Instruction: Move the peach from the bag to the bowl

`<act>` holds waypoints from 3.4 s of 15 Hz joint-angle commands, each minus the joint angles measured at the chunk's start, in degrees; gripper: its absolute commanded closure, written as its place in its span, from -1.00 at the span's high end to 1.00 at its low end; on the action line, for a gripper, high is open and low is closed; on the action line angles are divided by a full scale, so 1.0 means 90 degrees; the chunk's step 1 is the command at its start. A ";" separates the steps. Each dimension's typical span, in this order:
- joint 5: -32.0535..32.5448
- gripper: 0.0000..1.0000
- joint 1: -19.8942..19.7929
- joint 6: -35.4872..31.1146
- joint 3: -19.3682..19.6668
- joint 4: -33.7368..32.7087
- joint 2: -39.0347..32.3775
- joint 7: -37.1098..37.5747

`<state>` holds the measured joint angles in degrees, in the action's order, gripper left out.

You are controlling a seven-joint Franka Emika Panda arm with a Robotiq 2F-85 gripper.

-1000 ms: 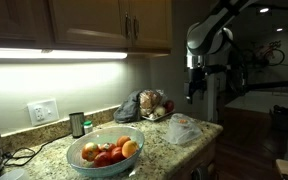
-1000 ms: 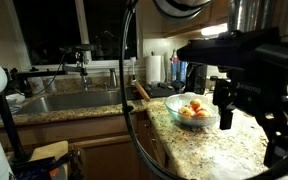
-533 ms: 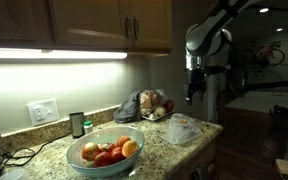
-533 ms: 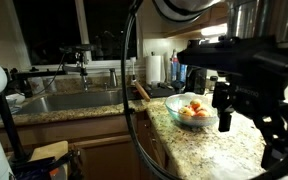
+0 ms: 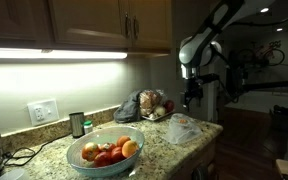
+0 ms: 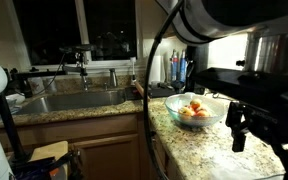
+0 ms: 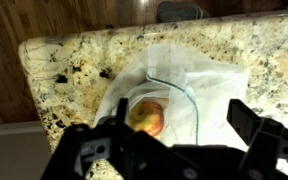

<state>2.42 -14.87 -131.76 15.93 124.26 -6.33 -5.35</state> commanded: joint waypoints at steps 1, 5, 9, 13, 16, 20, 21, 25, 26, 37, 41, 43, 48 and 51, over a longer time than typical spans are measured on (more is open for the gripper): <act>0.0041 1.00 -0.0166 -0.0316 0.0075 -0.0345 -0.0470 0.0099; -0.0109 1.00 -0.0367 -0.0743 0.0051 -0.0629 -0.0964 -0.0175; -0.0405 1.00 -0.0566 -0.0589 -0.0089 -0.1011 -0.1378 -0.0633; -0.0579 1.00 -0.0714 -0.0323 -0.0210 -0.1374 -0.1651 -0.1238; -0.0581 1.00 -0.0822 -0.0211 -0.0255 -0.1568 -0.1775 -0.1593; -0.0594 1.00 -0.0905 -0.0005 -0.0307 -0.1807 -0.1918 -0.1847; -0.0428 1.00 -0.0783 -0.0239 -0.0234 -0.1613 -0.1836 -0.1587; -0.0420 1.00 -0.0783 -0.0226 -0.0250 -0.1651 -0.1874 -0.1591; -0.0420 1.00 -0.0783 -0.0226 -0.0250 -0.1651 -0.1874 -0.1591; -0.0406 1.00 -0.0781 -0.0213 -0.0485 -0.2109 -0.2455 -0.1610; -0.0387 1.00 -0.0834 -0.0167 -0.0497 -0.2313 -0.2631 -0.1666; -0.0415 1.00 -0.0865 -0.0149 -0.0517 -0.2387 -0.2710 -0.1688; -0.0441 1.00 -0.0929 -0.0121 -0.0536 -0.2539 -0.2864 -0.1714; -0.0441 1.00 -0.0962 -0.0098 -0.0537 -0.2621 -0.2932 -0.1701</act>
<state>-1.65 -21.90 -134.00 12.05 102.22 -32.10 -19.93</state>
